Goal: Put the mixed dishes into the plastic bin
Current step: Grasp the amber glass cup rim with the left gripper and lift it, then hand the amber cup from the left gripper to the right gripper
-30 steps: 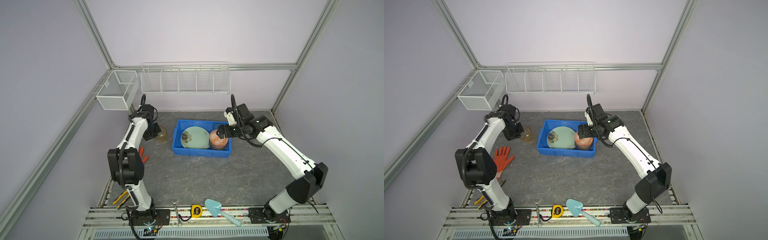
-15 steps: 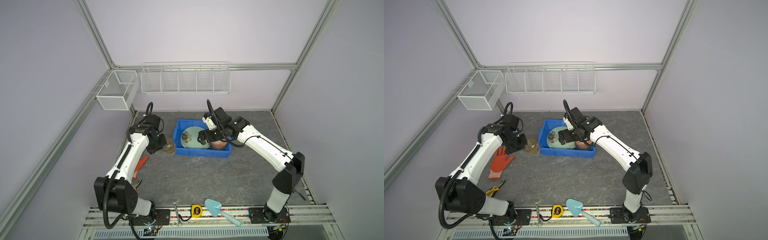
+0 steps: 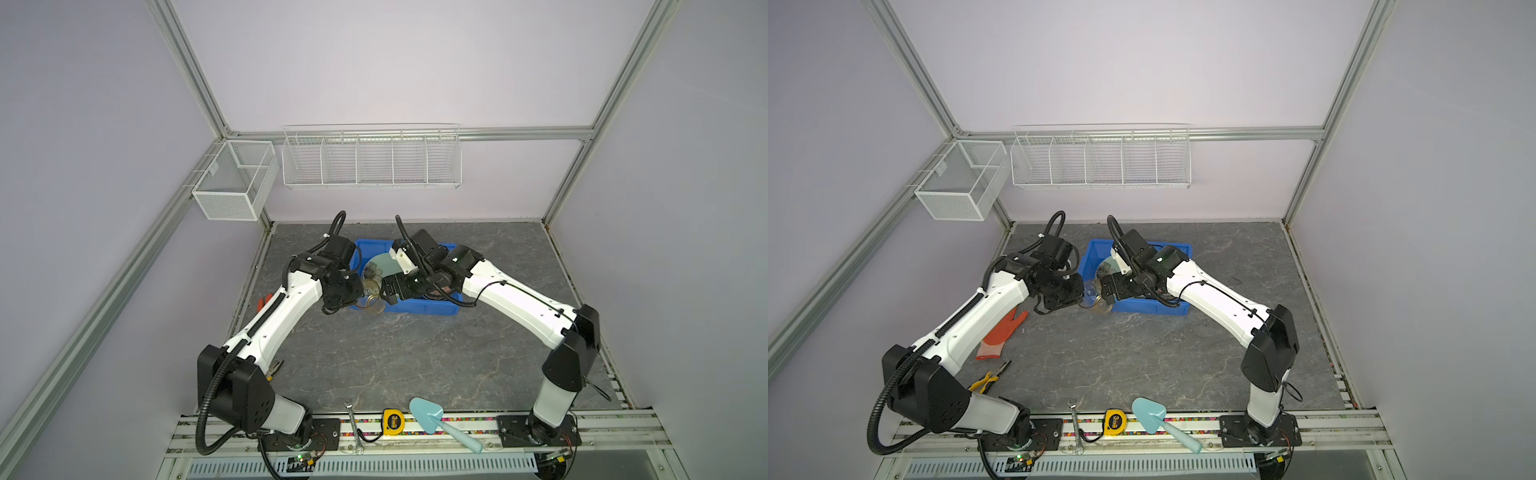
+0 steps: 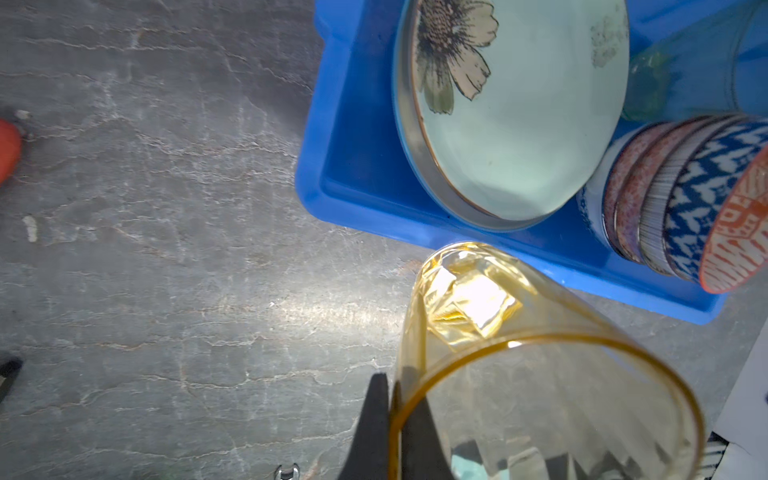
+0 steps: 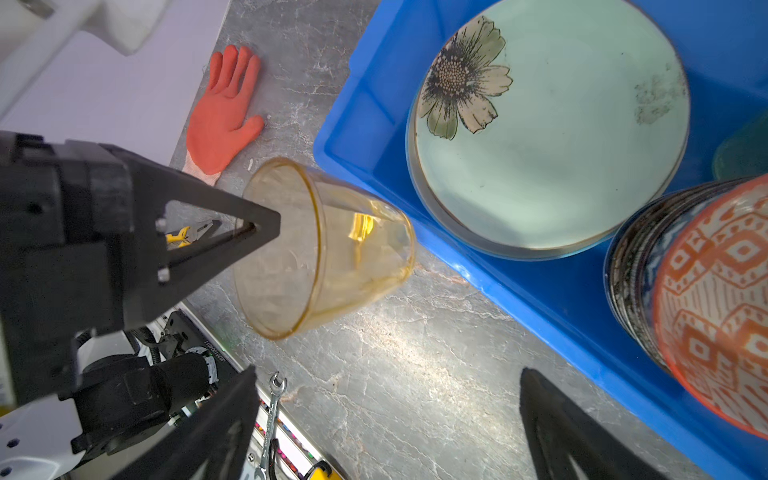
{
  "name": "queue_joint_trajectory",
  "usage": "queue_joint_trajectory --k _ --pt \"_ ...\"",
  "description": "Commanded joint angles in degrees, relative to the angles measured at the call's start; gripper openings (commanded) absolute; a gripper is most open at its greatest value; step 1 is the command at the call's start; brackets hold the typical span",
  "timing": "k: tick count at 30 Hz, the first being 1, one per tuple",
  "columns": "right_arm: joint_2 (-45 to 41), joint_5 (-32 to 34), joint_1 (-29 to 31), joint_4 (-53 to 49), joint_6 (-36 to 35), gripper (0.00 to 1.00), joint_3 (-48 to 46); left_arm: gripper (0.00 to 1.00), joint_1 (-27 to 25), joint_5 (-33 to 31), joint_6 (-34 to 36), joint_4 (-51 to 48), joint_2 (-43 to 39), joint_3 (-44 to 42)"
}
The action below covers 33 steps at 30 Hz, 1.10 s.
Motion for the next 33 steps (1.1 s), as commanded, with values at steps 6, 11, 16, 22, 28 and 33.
queue_joint_trajectory --k 6,11,16,22,28,33 --pt "1.82 2.04 1.19 0.88 1.7 0.99 -0.52 0.0 -3.89 -1.55 -2.37 -0.87 3.95 1.06" --pt "3.0 4.0 1.22 -0.85 1.28 0.95 0.66 0.0 -4.63 -1.98 -2.61 -2.15 4.7 3.36" --pt "4.97 4.82 1.25 -1.86 0.4 0.9 1.79 0.0 -4.81 -1.69 -2.54 -2.93 4.7 4.67" --pt "6.65 5.51 1.2 -2.26 -0.09 0.69 3.33 0.0 -5.17 -1.32 -2.59 -3.56 4.59 5.4" --pt "8.15 6.7 1.2 -3.36 -0.91 0.45 5.49 0.0 -5.25 -1.04 -2.67 -3.84 4.63 6.03" --pt "8.88 7.4 1.2 -3.68 -1.18 0.34 6.12 0.0 -5.25 -1.01 -2.87 -3.9 4.68 6.35"
